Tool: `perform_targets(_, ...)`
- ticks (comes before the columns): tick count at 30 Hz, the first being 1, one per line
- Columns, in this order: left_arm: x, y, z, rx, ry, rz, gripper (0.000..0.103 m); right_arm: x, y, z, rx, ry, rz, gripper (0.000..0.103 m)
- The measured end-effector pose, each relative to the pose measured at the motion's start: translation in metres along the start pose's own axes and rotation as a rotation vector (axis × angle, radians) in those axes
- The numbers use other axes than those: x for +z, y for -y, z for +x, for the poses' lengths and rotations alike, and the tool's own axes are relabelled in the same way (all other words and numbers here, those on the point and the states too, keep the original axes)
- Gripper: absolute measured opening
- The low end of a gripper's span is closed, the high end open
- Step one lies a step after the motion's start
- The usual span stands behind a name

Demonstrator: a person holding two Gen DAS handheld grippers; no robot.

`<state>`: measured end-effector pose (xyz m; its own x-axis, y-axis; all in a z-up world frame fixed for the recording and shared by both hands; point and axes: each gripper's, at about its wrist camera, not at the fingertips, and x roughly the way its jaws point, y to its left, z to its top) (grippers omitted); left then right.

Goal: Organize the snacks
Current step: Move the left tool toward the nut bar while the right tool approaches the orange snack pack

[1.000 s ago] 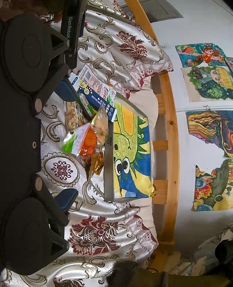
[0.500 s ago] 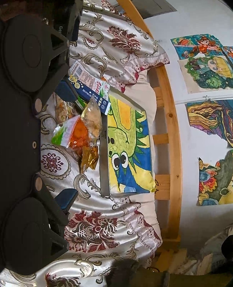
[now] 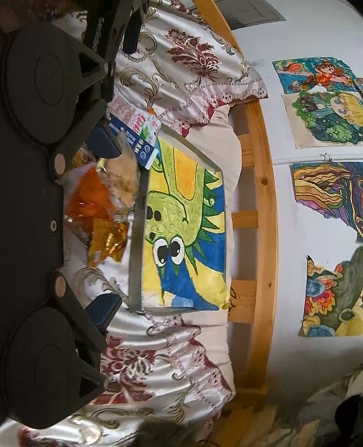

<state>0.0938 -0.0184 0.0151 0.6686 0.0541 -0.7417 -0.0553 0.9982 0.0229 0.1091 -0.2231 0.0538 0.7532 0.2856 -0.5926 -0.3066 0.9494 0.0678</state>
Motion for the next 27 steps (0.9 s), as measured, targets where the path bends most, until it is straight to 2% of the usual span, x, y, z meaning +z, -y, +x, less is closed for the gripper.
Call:
perform_targets(3, 0.004, -0.002, 0.004, 0.004, 0.001, -0.009, 0.103, 0.007, 0.001, 0.013, 0.004, 0.011, -0.033, 0.102)
perform_targets(9, 0.006, -0.006, 0.016, 0.02, -0.008, -0.017, 0.103, 0.021, 0.008, 0.037, 0.019, 0.112, -0.101, 0.102)
perform_targets(14, 0.006, -0.005, 0.024, -0.014, -0.014, -0.036, 0.103, 0.017, 0.02, 0.05, 0.07, 0.153, -0.152, 0.102)
perform_targets(21, -0.001, -0.001, 0.031, -0.054, -0.028, -0.042, 0.103, -0.009, 0.037, 0.056, 0.128, 0.067, -0.146, 0.102)
perform_targets(27, -0.017, 0.003, 0.038, -0.109, -0.017, 0.022, 0.103, -0.025, 0.037, 0.062, 0.173, -0.011, -0.142, 0.102)
